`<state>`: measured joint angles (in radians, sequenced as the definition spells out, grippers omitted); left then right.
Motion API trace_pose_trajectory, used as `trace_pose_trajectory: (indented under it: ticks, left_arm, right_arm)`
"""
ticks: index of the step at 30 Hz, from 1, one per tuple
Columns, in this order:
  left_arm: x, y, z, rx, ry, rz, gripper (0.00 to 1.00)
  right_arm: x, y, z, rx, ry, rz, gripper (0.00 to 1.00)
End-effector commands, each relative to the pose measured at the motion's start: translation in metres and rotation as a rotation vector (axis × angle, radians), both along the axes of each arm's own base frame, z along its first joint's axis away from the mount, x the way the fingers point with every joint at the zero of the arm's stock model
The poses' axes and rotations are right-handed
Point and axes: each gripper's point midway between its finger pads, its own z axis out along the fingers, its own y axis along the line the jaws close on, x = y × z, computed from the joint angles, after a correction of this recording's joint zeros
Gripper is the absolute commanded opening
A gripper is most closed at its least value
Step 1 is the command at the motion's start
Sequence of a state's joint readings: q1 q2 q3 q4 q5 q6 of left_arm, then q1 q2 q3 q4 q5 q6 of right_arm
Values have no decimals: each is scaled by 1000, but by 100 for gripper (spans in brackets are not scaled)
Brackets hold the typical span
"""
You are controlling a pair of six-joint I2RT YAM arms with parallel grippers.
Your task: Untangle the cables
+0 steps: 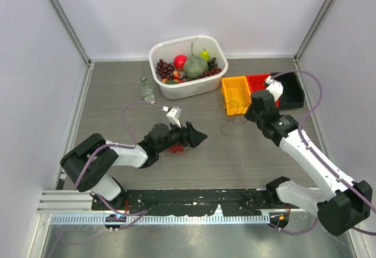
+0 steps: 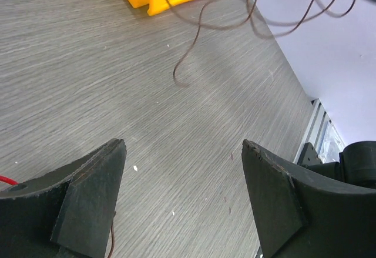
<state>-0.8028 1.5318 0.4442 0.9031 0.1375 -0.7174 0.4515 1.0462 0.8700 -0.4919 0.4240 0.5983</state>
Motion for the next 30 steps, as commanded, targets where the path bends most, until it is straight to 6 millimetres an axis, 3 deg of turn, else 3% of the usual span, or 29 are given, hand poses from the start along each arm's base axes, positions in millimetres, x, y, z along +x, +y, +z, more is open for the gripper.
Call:
trace_pose_trajectory:
  ticks: [1, 5, 8, 11, 17, 23, 25, 30]
  left_arm:
    - [11, 4, 25, -49, -104, 47, 83]
    - [9, 2, 27, -56, -105, 31, 83]
    - [9, 1, 29, -60, -108, 26, 82]
    - [8, 1, 31, -63, -111, 22, 82]
    - [7, 2, 34, -66, -122, 21, 83]
    - [7, 4, 36, -65, -126, 27, 85]
    - [7, 4, 37, -65, -131, 27, 89]
    - [6, 7, 39, -61, -136, 32, 91]
  right_arm:
    - [24, -15, 58, -30, -113, -61, 1]
    - [46, -29, 102, -83, -180, -137, 1]
    - [57, -43, 118, -146, -210, -206, 1]
    - [71, -52, 123, -203, -216, -263, 1]
    - [99, -64, 100, -312, -188, -315, 1]
    - [132, -57, 74, -395, -171, -277, 1]
    - [142, -52, 57, -407, -135, -262, 1]
    - [164, -17, 2, -326, -60, -114, 1]
